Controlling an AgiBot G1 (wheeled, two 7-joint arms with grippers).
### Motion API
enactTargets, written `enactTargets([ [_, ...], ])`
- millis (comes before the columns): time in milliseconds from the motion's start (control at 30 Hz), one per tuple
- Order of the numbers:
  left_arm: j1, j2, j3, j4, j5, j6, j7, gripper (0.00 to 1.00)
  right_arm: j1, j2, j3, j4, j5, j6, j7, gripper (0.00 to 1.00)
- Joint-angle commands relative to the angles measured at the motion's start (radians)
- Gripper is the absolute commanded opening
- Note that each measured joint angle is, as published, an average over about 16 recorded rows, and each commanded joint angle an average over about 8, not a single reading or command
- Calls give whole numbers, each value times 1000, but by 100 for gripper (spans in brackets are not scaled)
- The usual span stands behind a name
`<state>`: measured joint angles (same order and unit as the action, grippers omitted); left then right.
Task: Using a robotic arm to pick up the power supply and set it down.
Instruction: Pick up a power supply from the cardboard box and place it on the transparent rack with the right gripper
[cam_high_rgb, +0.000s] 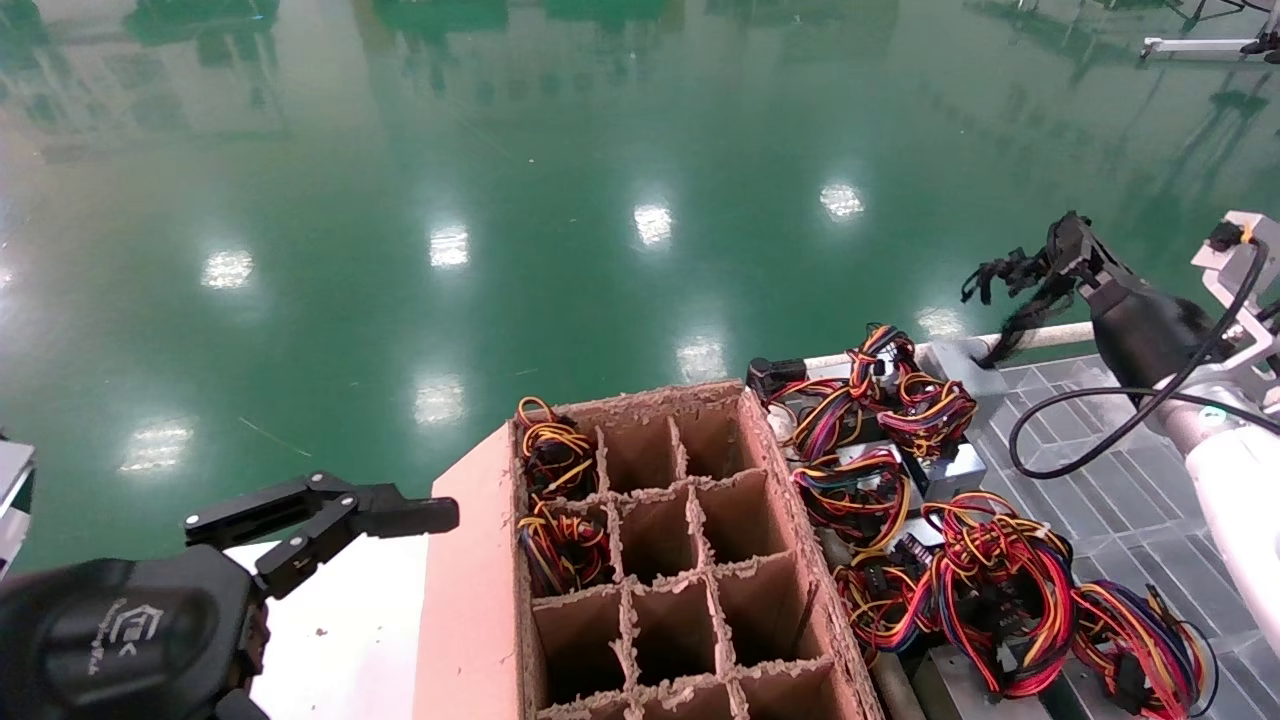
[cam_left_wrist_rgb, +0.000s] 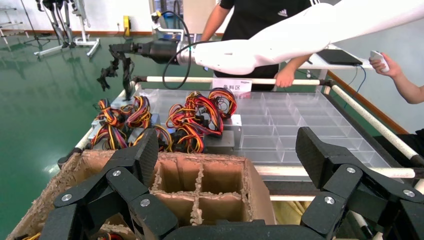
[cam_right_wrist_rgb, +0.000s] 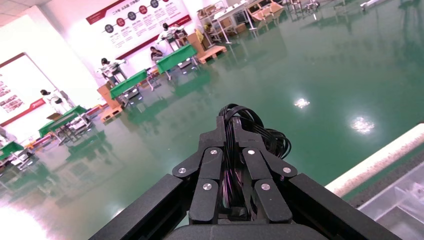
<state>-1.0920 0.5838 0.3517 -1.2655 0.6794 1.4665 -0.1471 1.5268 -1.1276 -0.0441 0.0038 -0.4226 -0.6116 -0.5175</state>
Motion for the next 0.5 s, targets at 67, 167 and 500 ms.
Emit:
enactTargets([
  [67,0,0,0,0,0,0,0,100,-6,0,6,-2,9,2,-6,0],
  [167,0,0,0,0,0,0,0,100,1,-8,4,-2,6,11,-13,0],
  [500,0,0,0,0,0,0,0,100,27,-48,-14,-4,-20,42,-25,0],
])
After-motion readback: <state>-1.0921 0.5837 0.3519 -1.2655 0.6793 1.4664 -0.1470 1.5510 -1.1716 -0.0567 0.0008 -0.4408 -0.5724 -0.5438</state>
